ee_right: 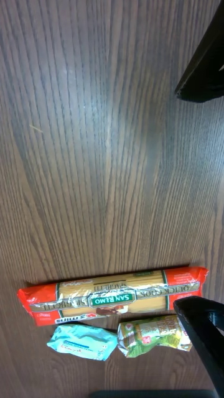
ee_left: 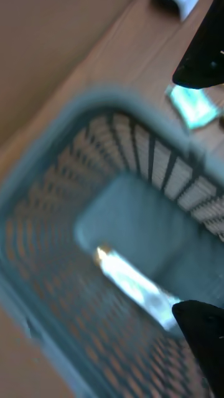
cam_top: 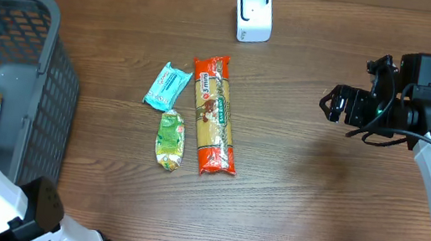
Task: Scan the item barcode
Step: 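Place the green juice carton below the wipes pack on the table, then reach the left gripper into the basket and grasp the white bottle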
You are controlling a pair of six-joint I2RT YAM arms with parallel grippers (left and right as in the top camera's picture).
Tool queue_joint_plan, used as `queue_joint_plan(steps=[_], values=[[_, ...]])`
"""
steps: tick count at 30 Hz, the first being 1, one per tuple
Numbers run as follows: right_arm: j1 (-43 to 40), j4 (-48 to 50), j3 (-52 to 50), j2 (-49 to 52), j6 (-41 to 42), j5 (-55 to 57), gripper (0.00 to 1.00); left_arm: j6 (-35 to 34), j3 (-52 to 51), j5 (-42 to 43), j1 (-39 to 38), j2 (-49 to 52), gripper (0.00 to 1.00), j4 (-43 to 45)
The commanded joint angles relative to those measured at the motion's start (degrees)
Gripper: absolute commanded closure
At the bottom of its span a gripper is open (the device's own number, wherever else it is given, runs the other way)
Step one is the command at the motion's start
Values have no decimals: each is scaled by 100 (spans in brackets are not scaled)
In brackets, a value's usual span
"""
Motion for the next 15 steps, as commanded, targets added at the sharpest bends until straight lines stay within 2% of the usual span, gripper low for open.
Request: queue_joint_plan(steps=[1, 8, 12, 15], values=[[22, 28, 140, -22, 13, -7, 0, -702, -627, -1204, 297, 37, 0, 4], [22, 28, 142, -22, 11, -4, 0, -664, -2640, -1725, 308, 37, 1, 1364], [22, 31, 142, -22, 13, -7, 0, -63, -3906, -2380, 310, 39, 0, 2518], [22, 28, 140, -22, 13, -7, 0, 769, -4774, -2524, 345, 44, 0, 3318]])
